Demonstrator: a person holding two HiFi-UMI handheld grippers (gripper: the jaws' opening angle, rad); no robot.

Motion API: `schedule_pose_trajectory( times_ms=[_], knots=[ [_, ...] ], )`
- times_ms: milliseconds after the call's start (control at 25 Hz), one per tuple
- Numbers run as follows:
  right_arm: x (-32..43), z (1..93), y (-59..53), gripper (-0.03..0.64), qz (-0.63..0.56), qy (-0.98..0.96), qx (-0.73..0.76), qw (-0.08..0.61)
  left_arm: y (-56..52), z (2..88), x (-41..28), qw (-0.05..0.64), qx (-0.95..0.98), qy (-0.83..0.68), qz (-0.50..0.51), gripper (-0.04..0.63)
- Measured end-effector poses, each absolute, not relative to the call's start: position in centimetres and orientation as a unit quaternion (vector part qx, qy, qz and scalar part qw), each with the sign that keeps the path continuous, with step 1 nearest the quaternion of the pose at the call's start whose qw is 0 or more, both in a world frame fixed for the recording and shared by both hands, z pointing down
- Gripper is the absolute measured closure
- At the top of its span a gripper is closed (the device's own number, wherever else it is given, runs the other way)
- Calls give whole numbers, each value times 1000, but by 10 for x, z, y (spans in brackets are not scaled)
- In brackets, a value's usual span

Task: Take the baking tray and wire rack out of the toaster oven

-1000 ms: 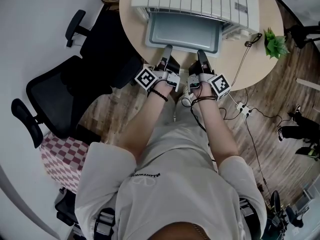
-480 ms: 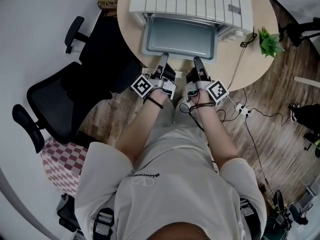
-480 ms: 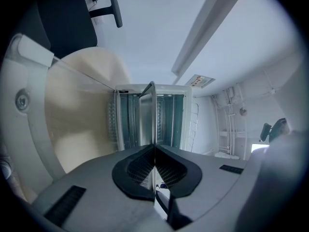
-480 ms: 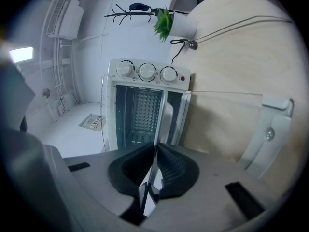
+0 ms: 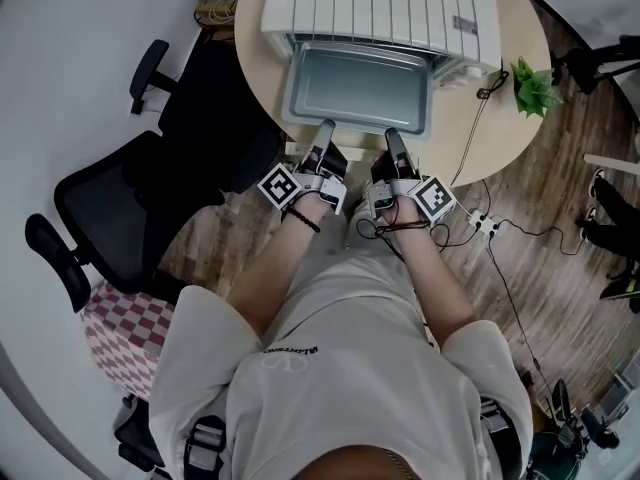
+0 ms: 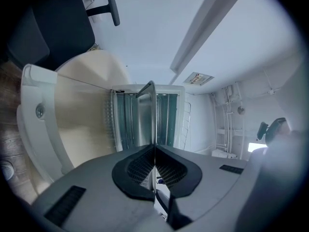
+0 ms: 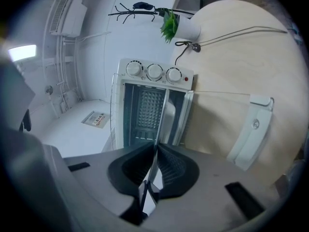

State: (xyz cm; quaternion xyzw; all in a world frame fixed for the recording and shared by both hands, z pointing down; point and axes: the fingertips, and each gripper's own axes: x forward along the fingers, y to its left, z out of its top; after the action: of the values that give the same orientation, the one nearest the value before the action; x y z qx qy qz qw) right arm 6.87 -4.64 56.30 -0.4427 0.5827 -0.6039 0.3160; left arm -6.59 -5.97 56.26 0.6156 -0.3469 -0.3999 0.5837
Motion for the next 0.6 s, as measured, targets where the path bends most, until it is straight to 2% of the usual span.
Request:
schedule_pose_trajectory(
  times_ms=[600],
  knots=[
    [56,526,-14,594,-603,602,-419,314,-32,525,-74,584,635,-317,-393,591]
  ],
)
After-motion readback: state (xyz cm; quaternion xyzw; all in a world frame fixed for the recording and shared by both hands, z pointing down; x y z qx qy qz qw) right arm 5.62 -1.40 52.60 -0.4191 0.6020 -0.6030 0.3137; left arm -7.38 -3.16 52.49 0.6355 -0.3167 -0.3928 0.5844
